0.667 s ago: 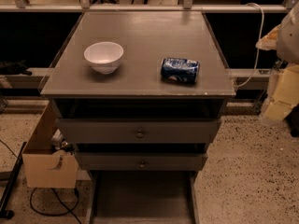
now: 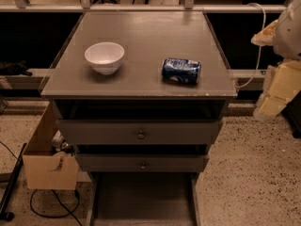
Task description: Place pepsi can into bottom drawer
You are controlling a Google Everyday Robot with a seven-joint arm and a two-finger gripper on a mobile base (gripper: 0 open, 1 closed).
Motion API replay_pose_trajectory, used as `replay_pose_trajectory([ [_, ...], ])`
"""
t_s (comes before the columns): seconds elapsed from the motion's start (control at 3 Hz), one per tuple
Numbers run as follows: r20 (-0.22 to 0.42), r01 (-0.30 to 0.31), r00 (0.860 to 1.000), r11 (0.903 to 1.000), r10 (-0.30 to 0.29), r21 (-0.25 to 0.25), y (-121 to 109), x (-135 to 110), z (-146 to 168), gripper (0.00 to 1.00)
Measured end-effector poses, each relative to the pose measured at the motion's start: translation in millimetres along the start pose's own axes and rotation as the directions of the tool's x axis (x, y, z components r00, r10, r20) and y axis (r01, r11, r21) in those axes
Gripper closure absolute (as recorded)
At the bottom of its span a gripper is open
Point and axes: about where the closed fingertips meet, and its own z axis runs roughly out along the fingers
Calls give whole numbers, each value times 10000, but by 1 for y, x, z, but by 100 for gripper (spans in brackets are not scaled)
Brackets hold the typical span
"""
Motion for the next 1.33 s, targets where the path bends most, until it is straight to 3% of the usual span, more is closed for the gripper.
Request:
replay_pose_trajectory([
  [0.33,1183,95,9929,9999,-89,-40,-20,-14,8,0],
  [0.67,2974,34,9547,9997,42,-249,-42,-27,21,0],
  [1.0,3856,-94,9224,9993,228,-367,-65,-41,24,0],
  [1.33,4047,-296,9133,9985,455,-453,-88,-53,31,0],
])
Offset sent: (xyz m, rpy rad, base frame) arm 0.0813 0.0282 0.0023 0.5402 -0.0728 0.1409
